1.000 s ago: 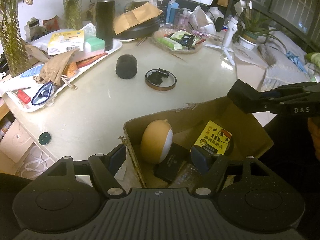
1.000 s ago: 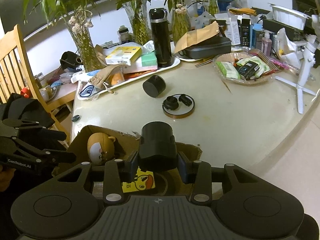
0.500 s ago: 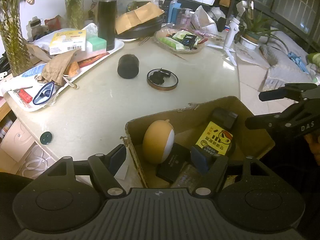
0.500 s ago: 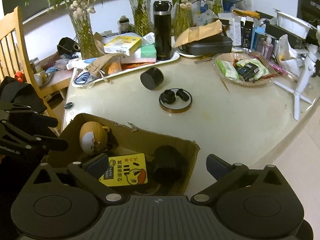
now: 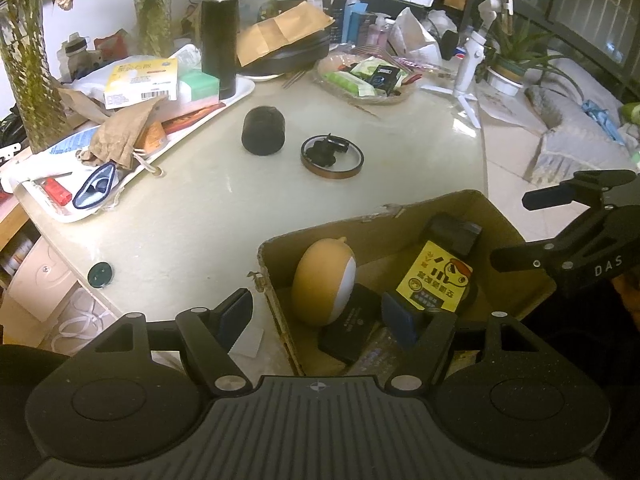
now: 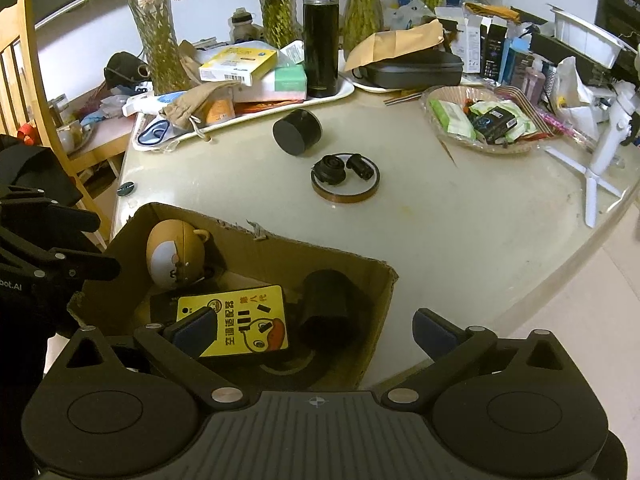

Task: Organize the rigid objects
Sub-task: 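Move the right tool over the clear disc with the black rim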

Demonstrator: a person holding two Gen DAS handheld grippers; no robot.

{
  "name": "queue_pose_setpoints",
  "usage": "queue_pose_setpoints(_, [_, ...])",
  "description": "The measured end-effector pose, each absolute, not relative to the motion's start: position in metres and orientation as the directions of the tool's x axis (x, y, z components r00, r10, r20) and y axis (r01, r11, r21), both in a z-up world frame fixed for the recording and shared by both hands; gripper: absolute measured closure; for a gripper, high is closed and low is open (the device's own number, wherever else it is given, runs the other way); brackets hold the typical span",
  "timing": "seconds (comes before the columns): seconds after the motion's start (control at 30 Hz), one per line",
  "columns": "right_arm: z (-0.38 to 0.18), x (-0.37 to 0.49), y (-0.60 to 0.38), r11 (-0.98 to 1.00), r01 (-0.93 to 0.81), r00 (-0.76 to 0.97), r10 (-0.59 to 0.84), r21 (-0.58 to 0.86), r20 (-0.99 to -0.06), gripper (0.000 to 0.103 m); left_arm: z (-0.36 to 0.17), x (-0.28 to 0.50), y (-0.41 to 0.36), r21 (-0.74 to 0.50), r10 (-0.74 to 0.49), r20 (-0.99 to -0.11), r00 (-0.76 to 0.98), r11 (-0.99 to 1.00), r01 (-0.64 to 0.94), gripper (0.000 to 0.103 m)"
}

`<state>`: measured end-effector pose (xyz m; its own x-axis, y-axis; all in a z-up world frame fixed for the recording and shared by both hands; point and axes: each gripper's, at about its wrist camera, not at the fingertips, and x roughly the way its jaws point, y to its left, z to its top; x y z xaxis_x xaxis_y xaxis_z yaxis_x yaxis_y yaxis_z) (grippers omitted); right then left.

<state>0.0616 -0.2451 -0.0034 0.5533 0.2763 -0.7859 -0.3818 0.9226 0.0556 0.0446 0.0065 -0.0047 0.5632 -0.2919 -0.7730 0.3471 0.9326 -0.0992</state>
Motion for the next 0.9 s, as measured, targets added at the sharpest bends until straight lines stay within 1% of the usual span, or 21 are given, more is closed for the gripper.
queue_pose_setpoints(0.53, [0.000,0.065,-0.246,0.913,-0.397,0.540,0.316,0.095,-0.780,0.000,0.005,0.047,0.001,-0.049,-0.274,-0.757,0.593,0.929,0.367,0.031])
queue_pose_setpoints(0.9, [0.005,0.088,-0.244,0.917,-0.388,0.550,0.313,0.095,-0.774,0.000,0.007,0.055,-0.004,-0.059,-0.290,-0.746,0.600,0.926,0.374,0.030])
